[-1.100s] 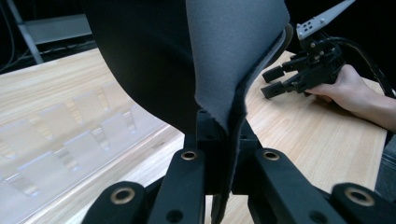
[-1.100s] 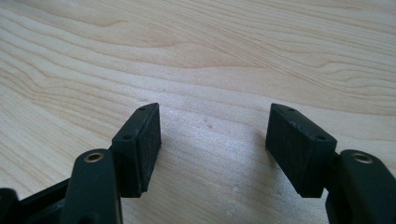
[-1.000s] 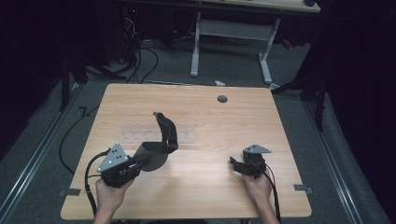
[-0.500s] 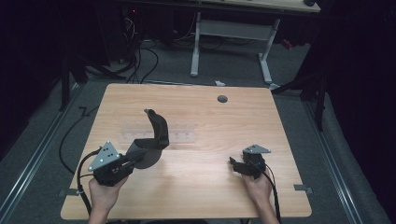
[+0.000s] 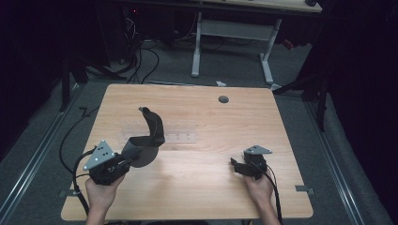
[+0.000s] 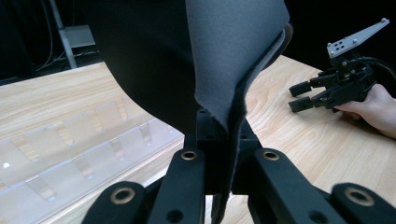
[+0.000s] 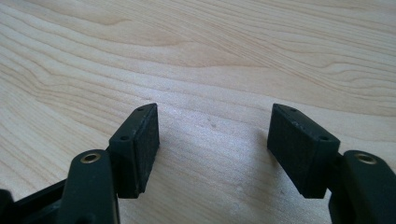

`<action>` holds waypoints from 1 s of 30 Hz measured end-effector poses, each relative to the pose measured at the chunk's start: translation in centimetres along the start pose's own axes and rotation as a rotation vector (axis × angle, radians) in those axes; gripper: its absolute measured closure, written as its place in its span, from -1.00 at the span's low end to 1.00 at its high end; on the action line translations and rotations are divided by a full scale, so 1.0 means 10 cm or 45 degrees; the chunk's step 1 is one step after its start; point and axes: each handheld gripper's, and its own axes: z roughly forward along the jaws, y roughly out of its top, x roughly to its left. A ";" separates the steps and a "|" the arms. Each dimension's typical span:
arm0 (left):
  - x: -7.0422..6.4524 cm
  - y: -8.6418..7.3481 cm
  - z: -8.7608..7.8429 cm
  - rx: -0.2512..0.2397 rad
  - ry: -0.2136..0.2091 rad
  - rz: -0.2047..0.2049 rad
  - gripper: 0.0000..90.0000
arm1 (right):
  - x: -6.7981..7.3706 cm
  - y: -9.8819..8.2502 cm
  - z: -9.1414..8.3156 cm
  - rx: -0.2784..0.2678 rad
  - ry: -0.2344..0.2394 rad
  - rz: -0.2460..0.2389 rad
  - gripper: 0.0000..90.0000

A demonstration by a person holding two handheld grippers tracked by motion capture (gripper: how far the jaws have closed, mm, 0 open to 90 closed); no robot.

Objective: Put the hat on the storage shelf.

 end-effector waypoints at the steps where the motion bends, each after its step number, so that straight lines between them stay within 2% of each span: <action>1: 0.01 0.01 0.00 -0.001 0.003 0.004 0.92 | 0.00 0.00 0.00 0.000 0.000 -0.002 -0.24; 13: 0.10 0.11 -0.05 -0.075 0.045 -0.006 0.92 | 0.00 0.00 0.00 -0.001 0.000 -0.003 -0.24; 19: 0.18 0.19 -0.08 -0.126 0.073 -0.031 0.92 | 0.00 0.00 0.00 -0.001 0.000 -0.003 -0.24; 22: 0.24 0.19 -0.06 -0.116 0.104 -0.018 0.92 | 0.00 0.00 0.00 -0.001 0.000 -0.002 -0.24; 30: 0.31 0.22 -0.03 -0.129 0.136 -0.002 0.92 | 0.00 0.00 0.00 0.000 0.000 0.000 -0.24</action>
